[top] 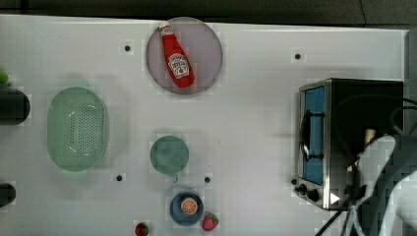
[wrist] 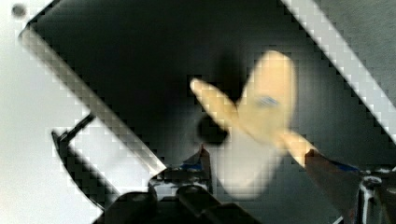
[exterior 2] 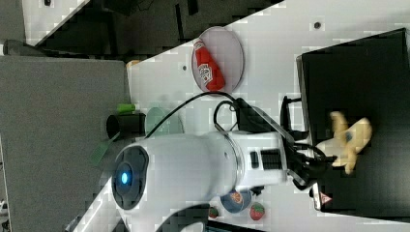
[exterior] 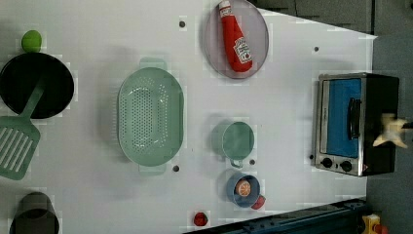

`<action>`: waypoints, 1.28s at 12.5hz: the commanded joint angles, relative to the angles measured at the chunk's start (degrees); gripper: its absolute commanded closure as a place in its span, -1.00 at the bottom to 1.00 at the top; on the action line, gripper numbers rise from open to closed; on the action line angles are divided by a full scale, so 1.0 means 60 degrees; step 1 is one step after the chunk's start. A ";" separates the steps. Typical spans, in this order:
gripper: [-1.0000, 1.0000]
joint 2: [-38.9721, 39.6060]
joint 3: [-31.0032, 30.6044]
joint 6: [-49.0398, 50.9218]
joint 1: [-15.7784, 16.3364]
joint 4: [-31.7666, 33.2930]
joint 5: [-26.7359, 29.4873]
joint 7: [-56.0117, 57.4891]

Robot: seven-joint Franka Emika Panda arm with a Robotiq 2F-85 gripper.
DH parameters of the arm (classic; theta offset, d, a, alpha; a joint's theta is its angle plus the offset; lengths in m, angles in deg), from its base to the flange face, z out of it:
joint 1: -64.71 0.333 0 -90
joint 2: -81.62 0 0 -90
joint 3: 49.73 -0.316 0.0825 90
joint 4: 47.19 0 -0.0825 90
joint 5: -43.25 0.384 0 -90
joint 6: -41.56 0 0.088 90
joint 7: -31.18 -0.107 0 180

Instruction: Pick banana from table and place on oven.

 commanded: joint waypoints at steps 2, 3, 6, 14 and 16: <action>-1.00 -0.0250 -0.0303 0.0128 0.0173 -0.0383 0.0259 0.0353; -1.00 -0.0369 -0.0394 0.0328 0.0237 -0.0503 0.0223 0.0314; -1.00 -0.1111 -0.1059 0.1559 0.0540 -0.0827 0.0217 -0.0877; -1.00 -0.3688 -0.4855 0.4555 0.0880 -0.0797 -0.0329 -0.7729; -1.00 -0.4039 -0.5305 0.5002 0.0880 -0.0741 -0.0324 -0.8306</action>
